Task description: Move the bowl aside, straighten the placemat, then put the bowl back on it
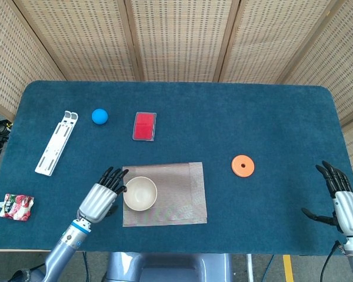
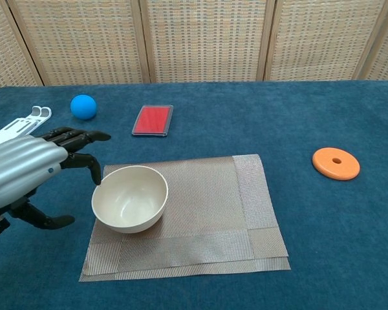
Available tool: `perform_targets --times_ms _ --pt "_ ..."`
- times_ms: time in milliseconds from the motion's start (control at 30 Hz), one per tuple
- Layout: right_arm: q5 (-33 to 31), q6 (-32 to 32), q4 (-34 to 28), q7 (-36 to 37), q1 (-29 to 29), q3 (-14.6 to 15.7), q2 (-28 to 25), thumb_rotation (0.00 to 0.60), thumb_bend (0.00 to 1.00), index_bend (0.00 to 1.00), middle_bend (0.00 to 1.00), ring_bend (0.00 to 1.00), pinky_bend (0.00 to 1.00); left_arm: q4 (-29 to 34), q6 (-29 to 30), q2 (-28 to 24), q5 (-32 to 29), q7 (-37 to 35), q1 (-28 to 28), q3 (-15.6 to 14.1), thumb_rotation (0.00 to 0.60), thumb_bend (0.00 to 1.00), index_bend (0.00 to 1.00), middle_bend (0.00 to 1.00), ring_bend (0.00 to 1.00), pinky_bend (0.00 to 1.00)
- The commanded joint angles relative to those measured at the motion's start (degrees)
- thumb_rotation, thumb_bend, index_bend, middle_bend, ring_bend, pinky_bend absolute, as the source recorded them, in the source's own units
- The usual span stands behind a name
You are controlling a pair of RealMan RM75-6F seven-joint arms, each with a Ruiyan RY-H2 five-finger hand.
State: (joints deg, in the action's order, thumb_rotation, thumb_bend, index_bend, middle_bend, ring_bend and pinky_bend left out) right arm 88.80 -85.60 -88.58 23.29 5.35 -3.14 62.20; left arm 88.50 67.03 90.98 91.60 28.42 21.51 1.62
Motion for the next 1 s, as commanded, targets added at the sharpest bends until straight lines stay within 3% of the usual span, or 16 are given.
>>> perform_targets --times_ms 33,600,767,1000 --pt "0.1 -0.2 0.0 0.6 -0.1 0.0 -0.3 0.6 0.15 0.1 0.0 0.0 0.0 0.6 -2.2 1.6 -1.6 2.6 1.4 0.3 0.6 0.23 0.37 0.0 0.0 0.0" --pt "-0.1 -0.3 0.3 3.0 -0.3 -0.2 -0.8 0.6 0.15 0.1 0.0 0.0 0.0 -2.7 -6.2 7.2 -7.7 7.5 4.7 1.3 0.6 0.4 0.47 0.0 0.0 0.0" --pt "-0.2 -0.4 0.3 3.6 -0.4 -0.3 -1.0 0.6 0.15 0.11 0.0 0.0 0.0 -3.5 -5.8 8.2 -8.1 8.3 4.9 0.9 0.6 0.51 0.57 0.0 0.0 0.0" --pt "-0.2 -0.5 0.5 4.4 -0.5 -0.4 -1.2 0.6 0.15 0.11 0.0 0.0 0.0 -3.2 -3.6 7.2 -7.4 7.1 4.7 0.6 0.6 0.54 0.62 0.0 0.0 0.0"
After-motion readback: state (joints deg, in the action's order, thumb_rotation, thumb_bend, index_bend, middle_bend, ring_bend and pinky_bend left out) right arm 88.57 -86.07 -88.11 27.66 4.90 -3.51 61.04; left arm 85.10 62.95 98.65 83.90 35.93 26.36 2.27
